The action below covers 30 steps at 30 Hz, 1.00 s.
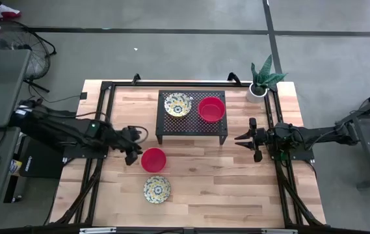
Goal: Pick & Place Mini bowls
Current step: Stack the red bowl on the red bowl on the shelf
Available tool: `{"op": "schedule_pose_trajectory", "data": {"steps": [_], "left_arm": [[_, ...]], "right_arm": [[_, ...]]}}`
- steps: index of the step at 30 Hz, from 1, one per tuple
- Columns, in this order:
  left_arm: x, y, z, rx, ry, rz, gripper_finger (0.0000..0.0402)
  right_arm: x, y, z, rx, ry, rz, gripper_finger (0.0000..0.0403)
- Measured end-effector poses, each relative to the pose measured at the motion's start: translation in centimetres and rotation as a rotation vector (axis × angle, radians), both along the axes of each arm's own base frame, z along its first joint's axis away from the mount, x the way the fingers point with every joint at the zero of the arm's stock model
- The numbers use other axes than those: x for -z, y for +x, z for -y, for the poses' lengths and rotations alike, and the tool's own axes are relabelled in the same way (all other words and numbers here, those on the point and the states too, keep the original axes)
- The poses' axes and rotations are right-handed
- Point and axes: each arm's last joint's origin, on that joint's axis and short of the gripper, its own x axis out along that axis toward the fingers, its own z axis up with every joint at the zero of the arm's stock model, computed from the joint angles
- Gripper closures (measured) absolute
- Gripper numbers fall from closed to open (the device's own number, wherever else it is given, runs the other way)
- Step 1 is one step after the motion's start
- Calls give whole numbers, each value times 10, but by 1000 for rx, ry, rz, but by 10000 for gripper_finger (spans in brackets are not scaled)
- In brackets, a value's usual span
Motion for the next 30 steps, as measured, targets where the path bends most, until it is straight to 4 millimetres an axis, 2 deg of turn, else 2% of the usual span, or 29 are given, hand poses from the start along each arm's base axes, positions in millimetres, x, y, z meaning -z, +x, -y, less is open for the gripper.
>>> {"op": "schedule_pose_trajectory", "data": {"steps": [12,18,26,30], "left_arm": [[15,42,25,-139,-67,-201,284],[20,49,28,-195,-91,-327,284],[0,52,28,-256,-41,-403,284],[3,52,28,-273,-41,-443,284]], "right_arm": [[0,0,0,0,0,0,329],[0,0,0,1,0,0,329],[0,0,0,0,0,0,329],[0,0,0,0,0,0,329]]}}
